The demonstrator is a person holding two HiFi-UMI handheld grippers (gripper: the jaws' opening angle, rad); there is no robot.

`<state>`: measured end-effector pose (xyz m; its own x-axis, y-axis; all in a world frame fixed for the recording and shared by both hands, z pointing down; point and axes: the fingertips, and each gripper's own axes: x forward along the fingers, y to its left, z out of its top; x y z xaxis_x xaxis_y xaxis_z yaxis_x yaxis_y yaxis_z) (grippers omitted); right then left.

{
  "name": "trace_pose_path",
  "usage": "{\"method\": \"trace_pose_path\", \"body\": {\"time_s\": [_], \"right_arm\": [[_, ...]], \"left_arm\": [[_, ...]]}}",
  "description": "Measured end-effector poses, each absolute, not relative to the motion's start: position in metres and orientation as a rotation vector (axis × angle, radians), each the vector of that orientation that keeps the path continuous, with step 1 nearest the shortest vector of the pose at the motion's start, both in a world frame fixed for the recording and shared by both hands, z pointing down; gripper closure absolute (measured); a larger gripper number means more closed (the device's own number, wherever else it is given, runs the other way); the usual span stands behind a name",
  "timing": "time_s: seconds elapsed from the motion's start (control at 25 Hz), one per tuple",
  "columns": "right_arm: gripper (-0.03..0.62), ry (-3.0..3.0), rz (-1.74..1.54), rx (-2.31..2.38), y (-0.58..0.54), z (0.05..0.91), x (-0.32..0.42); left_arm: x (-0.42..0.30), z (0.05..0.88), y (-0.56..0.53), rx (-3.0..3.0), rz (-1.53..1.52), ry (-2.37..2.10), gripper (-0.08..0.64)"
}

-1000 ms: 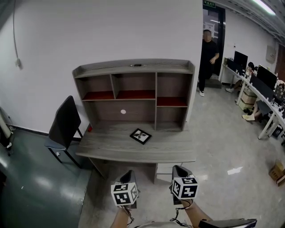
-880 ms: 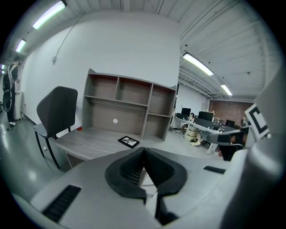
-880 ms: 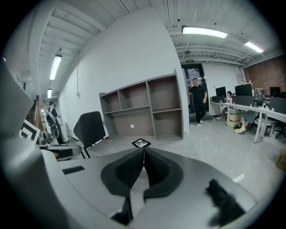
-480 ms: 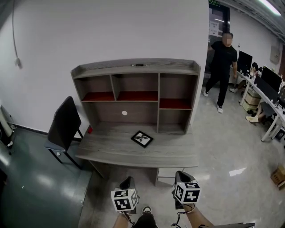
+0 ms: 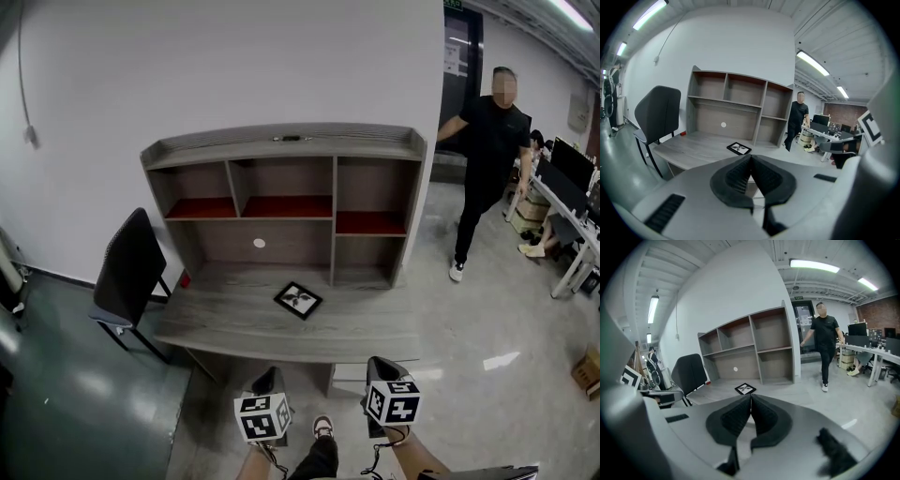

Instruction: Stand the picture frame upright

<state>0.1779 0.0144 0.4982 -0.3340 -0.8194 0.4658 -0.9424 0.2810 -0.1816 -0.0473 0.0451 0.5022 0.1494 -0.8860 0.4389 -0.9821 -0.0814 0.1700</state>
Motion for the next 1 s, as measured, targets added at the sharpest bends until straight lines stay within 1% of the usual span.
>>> {"method": "trace_pose_path", "body": {"time_s": [0.32,0.68,1.0], "right_arm": [[0.561,-2.281,0.603,1.607,-0.036,0.497,0.171],[0.561,-2.289,0.594,1.619,-0.103,0.488,0.171],[0.561,-2.307,0.592,1.597,-0.162,0.484,0.156]], "left_arm": [[-0.051,0.505,-0.004,2.014,0.303,-1.784,0.548],[-0.049,0.490,-0.078,2.046,0.291,-1.786,0.548],[-0.059,0.484,-0.134,2.047,0.293,-1.800,0.548]]}}
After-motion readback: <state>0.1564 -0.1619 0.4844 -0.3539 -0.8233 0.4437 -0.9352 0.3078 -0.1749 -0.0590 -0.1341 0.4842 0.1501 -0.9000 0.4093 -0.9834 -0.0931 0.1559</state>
